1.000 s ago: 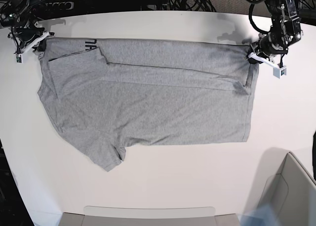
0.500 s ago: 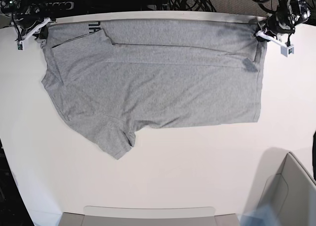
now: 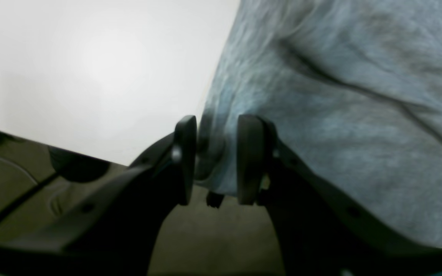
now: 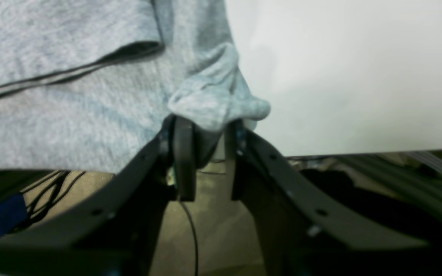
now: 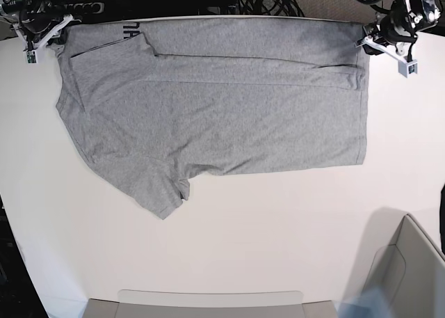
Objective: Fold the T-shirt properly
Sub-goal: 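Drag the shirt toward the robot with both grippers, then release, then reach both grippers to the hem corners of the shirt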
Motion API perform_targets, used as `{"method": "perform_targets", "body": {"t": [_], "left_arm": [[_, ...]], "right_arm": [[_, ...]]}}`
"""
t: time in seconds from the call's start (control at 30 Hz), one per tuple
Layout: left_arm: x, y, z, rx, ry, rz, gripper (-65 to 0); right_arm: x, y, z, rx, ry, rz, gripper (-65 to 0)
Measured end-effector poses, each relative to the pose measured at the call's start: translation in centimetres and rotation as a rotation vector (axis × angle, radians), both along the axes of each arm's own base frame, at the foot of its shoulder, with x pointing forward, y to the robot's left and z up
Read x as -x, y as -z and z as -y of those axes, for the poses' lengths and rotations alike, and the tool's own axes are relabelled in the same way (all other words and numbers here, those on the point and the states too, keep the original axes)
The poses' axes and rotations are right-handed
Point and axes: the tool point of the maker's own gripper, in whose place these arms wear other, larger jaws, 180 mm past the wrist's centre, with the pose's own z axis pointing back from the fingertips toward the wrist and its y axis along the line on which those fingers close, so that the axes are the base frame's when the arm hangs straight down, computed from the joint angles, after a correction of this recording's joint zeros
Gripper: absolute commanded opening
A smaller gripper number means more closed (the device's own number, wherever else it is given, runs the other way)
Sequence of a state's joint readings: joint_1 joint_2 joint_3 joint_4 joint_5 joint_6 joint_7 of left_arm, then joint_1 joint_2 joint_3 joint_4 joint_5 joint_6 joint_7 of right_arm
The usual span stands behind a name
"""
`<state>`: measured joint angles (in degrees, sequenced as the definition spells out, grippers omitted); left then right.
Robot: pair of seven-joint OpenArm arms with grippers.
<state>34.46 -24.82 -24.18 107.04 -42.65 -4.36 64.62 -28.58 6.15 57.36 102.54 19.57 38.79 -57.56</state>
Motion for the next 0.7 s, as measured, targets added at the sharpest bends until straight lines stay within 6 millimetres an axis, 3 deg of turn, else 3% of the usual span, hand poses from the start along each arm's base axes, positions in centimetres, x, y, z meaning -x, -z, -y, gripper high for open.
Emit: {"method": "perform_targets", "body": {"t": [0.17,0.3,0.4,0.47,0.63,0.7], "left_arm": [[0.7,-0.1,0.3,0.019,0.004,-0.044,-46.0],[0.6,-1.1,-1.4,-0.013,-0.035,-0.035,-46.0],[-0.4,-3.2,-2.8,-0.054,-0.059,0.029,-45.9],[-0.7,-4.1,-3.5,-0.075,-0.069,0.050,-45.9],[0.0,-3.9,-3.4,-0.061,-0.073,0.012,-45.9],[-0.7,-4.4,-3.3,-0.065,-0.066,0.034,-45.9]], "right_arm": [[-1.0,-2.0,-0.6,0.040,-0.028,0.056,-48.8],[-1.2,-3.0,-0.6,0.071,-0.048,0.068,-48.7],[-0.2,-2.9,-0.6,0.079,-0.052,0.040,-48.6],[0.3,-3.2,0.0,0.091,-0.033,0.040,-48.6],[0.9,-4.5,2.1,0.138,0.026,0.058,-48.6],[0.4,-6.3,3.0,0.201,0.039,0.086,-48.6]]}}
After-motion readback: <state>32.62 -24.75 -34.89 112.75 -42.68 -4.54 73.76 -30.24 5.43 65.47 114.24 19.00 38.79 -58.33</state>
